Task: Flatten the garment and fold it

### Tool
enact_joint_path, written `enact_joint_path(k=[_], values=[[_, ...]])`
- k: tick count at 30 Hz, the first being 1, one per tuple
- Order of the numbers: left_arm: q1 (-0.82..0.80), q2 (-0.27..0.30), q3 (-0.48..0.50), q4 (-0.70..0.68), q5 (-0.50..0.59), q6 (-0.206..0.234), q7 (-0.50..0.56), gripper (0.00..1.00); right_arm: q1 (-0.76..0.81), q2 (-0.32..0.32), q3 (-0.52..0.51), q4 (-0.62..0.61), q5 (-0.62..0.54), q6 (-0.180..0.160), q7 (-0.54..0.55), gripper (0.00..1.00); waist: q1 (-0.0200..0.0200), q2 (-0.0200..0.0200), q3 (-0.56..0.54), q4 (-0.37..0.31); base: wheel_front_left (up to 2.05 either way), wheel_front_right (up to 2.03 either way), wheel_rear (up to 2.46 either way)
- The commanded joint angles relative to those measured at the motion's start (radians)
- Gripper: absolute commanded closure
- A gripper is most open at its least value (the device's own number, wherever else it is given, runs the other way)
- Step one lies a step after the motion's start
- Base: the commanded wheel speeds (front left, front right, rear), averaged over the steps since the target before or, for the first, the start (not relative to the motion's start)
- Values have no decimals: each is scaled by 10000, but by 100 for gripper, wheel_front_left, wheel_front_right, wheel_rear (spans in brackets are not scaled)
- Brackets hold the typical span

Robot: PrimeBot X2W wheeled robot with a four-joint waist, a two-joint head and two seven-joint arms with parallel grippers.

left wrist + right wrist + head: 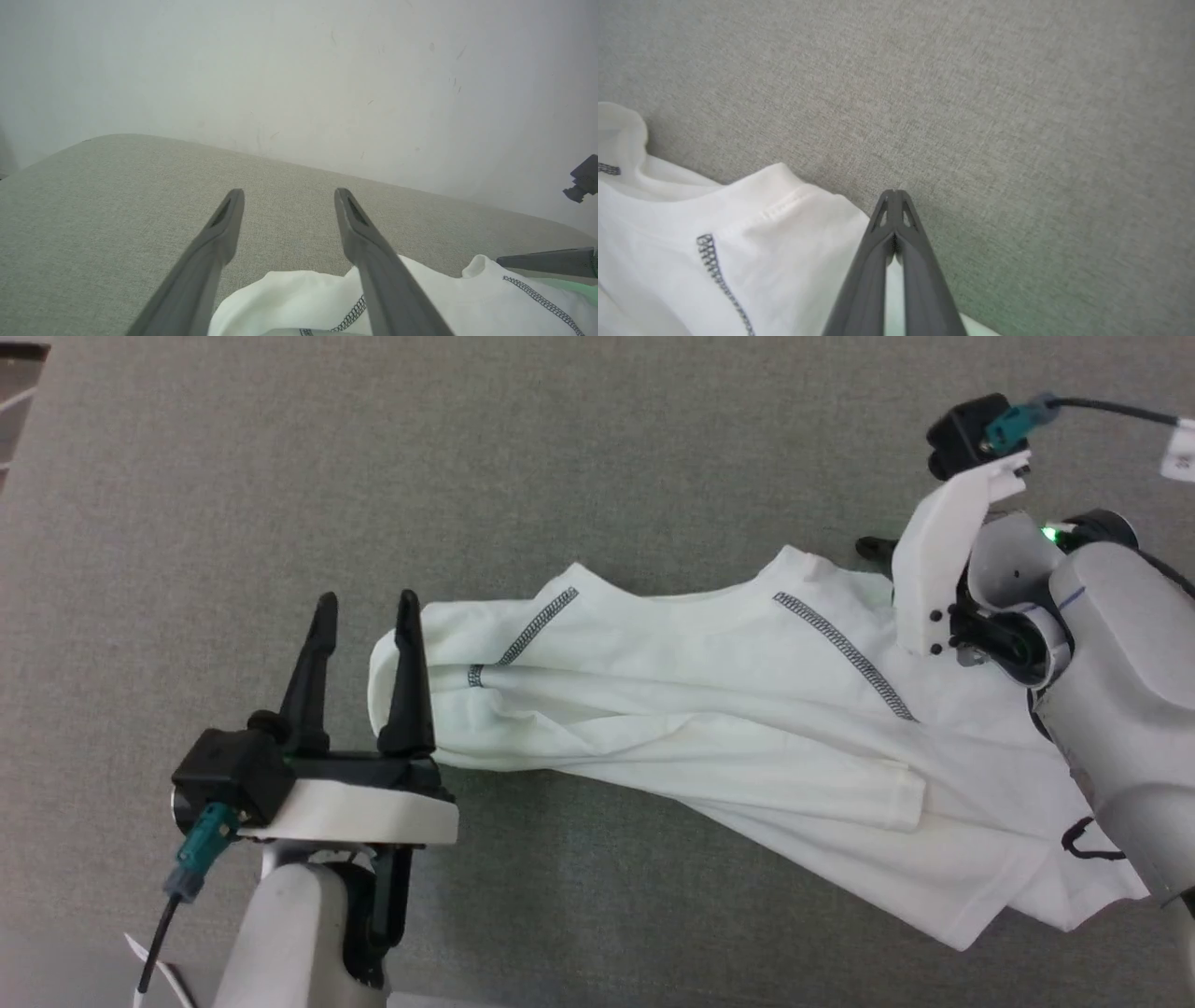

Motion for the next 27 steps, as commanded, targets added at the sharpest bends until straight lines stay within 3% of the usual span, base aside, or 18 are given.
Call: enact_joint_path(k=[1,7,17,18,19,20,27], values=[[-242,-12,138,12,181,-64,-47,0,179,-105,-107,-70,76,-7,-564,100,-1,0,-442,-175,0,0,0],[-406,-12,521,62,492,-239,-47,0,381,-250,-797,-70,11,-7,-2591,100,-1,0,-1027,-434,0,0,0],[-200,-12,686,231,787,-211,-47,0,1040,-92,-1078,-152,-7,-7,-4368,100,-1,0,-1463,-794,0,0,0],[-128,-12,682,242,781,-176,-47,0,1084,-111,-1039,-175,-2,-7,-4416,75,-1,0,-1487,-786,0,0,0],[-58,-12,678,251,766,-139,-47,0,1131,-142,-1008,-184,9,-7,-4424,31,-1,0,-1506,-764,0,0,0],[9,-12,666,258,759,-109,-47,0,1159,-209,-991,-209,-17,-7,-4490,0,-1,0,-1520,-728,0,0,0],[205,-12,489,235,665,-36,-47,0,1036,-734,-842,-258,166,-7,-3874,0,-1,0,-1349,-227,0,0,0]])
